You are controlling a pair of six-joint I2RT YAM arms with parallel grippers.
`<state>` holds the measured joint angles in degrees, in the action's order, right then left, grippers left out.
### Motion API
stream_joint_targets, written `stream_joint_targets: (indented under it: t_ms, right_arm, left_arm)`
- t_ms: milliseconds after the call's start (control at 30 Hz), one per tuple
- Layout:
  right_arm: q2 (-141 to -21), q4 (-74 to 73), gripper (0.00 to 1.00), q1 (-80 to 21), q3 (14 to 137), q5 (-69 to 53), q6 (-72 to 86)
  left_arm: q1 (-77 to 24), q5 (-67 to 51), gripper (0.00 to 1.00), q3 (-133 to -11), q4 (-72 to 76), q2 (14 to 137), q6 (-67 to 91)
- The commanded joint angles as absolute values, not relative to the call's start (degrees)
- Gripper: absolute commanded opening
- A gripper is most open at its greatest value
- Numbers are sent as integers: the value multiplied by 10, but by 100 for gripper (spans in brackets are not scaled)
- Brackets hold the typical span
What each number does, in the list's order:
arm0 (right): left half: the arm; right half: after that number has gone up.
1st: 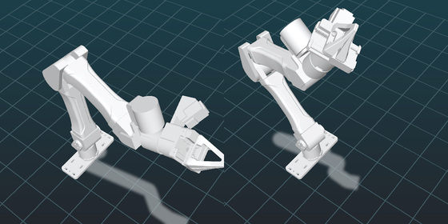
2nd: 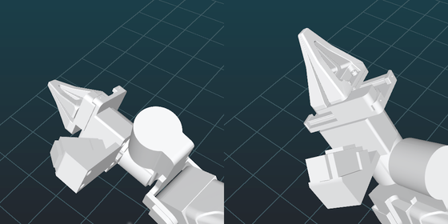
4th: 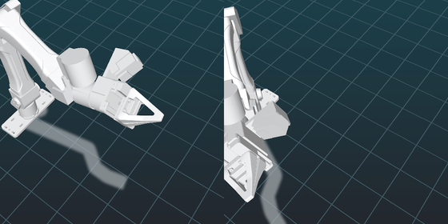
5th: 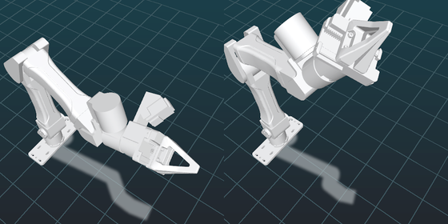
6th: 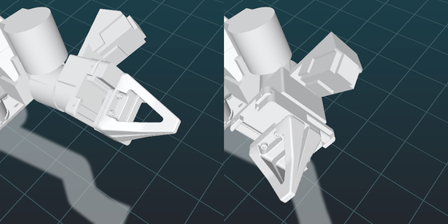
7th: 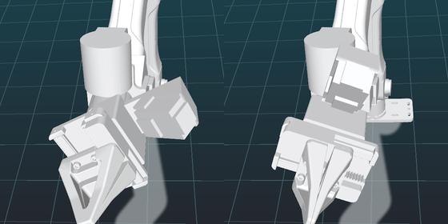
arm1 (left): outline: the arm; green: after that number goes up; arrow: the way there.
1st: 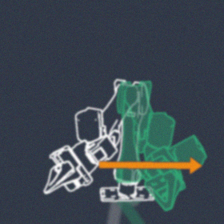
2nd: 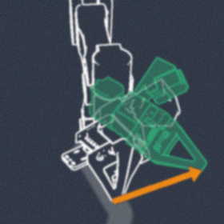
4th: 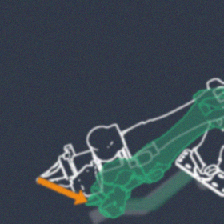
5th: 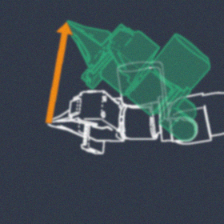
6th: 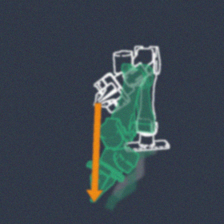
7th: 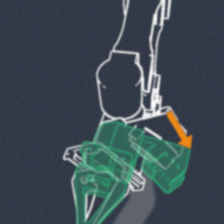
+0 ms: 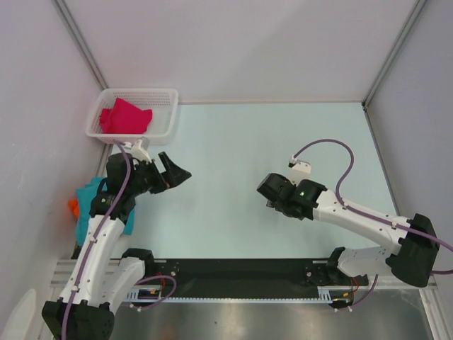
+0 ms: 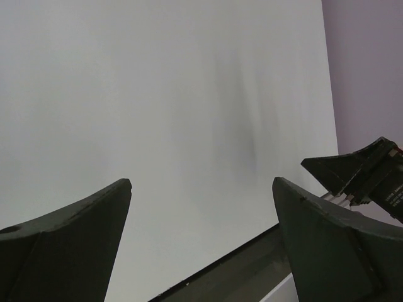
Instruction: Fold and stack the t-shirts
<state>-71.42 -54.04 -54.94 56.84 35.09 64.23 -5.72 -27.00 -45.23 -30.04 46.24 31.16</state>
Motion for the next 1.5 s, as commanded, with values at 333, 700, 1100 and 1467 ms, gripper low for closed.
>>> stream_joint_targets:
  t_ms: [333, 700, 1100, 1467]
  right_arm:
    - [-679, -446, 62, -557, 570, 293, 575]
    - [-645, -421, 64, -604, 559, 252, 573]
    - [-560, -497, 64, -615, 547, 283, 603]
    - [-550, -475, 63, -617, 511, 264, 619]
  left_arm:
    - [-40, 69, 99, -694, -388, 669, 142]
    - [-154, 424, 100, -901, -497, 983, 49]
    - [-143, 295, 100, -1028, -500, 1114, 92]
    - [-95, 214, 99, -952, -451, 1114, 134]
